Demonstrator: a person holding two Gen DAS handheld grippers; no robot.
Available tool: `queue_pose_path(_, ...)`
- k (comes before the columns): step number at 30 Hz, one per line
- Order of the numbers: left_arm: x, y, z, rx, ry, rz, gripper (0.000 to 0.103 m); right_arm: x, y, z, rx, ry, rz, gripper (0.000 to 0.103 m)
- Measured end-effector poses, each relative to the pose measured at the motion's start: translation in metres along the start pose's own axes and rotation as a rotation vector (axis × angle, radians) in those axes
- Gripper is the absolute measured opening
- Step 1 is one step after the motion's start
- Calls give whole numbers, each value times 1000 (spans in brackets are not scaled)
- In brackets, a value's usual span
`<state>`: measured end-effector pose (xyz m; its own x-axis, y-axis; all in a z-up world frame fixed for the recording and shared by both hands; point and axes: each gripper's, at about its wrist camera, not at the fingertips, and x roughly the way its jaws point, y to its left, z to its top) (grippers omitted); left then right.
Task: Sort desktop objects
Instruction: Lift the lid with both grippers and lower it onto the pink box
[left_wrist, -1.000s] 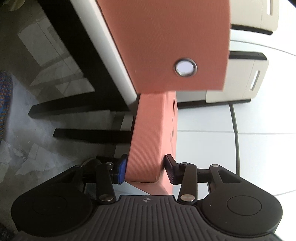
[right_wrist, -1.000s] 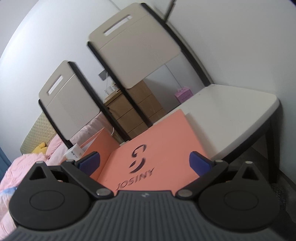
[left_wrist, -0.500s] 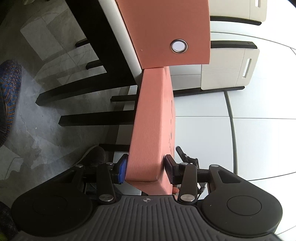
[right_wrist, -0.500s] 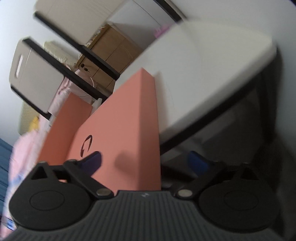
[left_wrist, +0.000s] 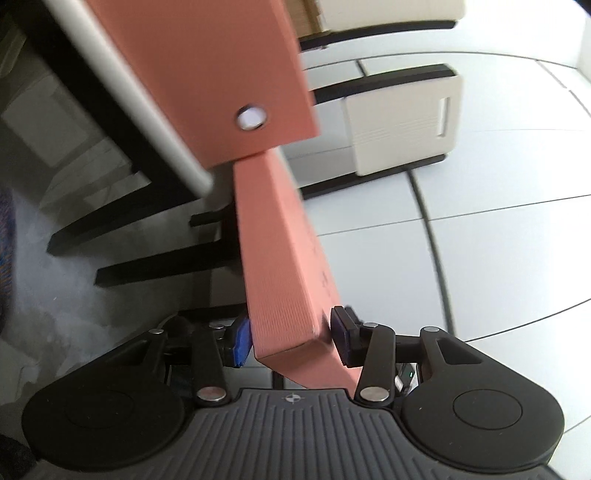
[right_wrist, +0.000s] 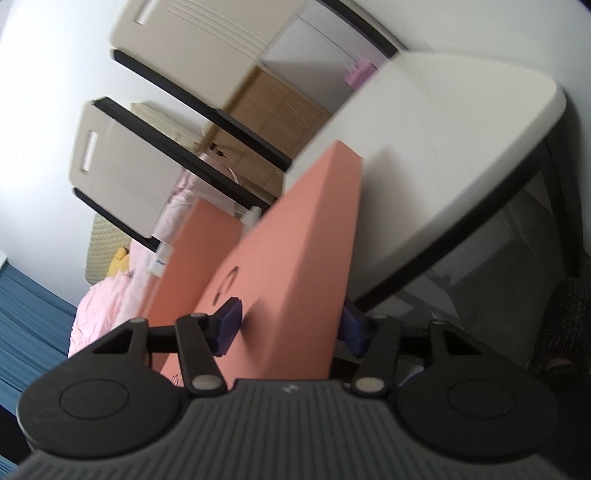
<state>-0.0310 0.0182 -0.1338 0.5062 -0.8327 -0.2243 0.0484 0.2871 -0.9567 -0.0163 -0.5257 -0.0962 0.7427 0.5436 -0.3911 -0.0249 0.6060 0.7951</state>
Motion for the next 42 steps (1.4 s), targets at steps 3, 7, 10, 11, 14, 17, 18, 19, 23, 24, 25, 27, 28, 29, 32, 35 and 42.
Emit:
queue_pose_path(3, -6, -12, 5, 13, -4, -25, 51, -20, 22, 1, -34, -39, 9, 57)
queue_pose_path(7, -12, -33, 9, 53, -9, -59, 51, -41, 48, 3, -60, -84, 8, 57)
queue_pose_path(10, -18, -50, 15, 71, -15, -85, 51, -54, 69, 6, -82, -121, 13, 57)
queue_pose_path(11, -20, -55, 17, 78, -21, -94, 51, -58, 76, 8, -92, -132, 13, 57)
queue_pose_path(14, -31, -71, 28, 101, -45, -123, 51, -62, 101, 17, -122, -156, 25, 57)
queue_pose_path(17, -43, -89, 41, 134, -86, -135, 52, -58, 128, 30, -152, -173, 48, 57)
queue_pose_path(18, -47, -95, 46, 145, -102, -136, 52, -55, 137, 35, -161, -176, 58, 57)
queue_pose_path(19, -52, -100, 53, 157, -120, -131, 52, -51, 145, 39, -170, -178, 68, 57)
queue_pose_path(23, -72, -121, 83, 205, -195, -93, 53, -12, 173, 58, -185, -171, 126, 57)
queue_pose_path(24, -78, -123, 93, 212, -216, -82, 53, 2, 178, 62, -183, -165, 143, 57)
queue_pose_path(25, -83, -123, 101, 219, -237, -72, 53, 17, 183, 66, -183, -158, 160, 57)
queue_pose_path(27, -92, -121, 118, 224, -283, -53, 53, 51, 191, 72, -178, -138, 195, 57)
queue_pose_path(28, -95, -118, 125, 221, -307, -40, 53, 68, 195, 76, -176, -128, 212, 57)
queue_pose_path(29, -99, -115, 130, 218, -332, -24, 53, 86, 198, 78, -173, -117, 227, 57)
queue_pose_path(32, -110, -104, 147, 208, -406, 25, 53, 143, 207, 84, -181, -72, 256, 57)
queue_pose_path(35, -120, -92, 164, 197, -480, 73, 53, 198, 212, 85, -193, -24, 292, 57)
queue_pose_path(42, -132, -59, 189, 155, -587, 178, 53, 307, 206, 73, -178, 75, 346, 58)
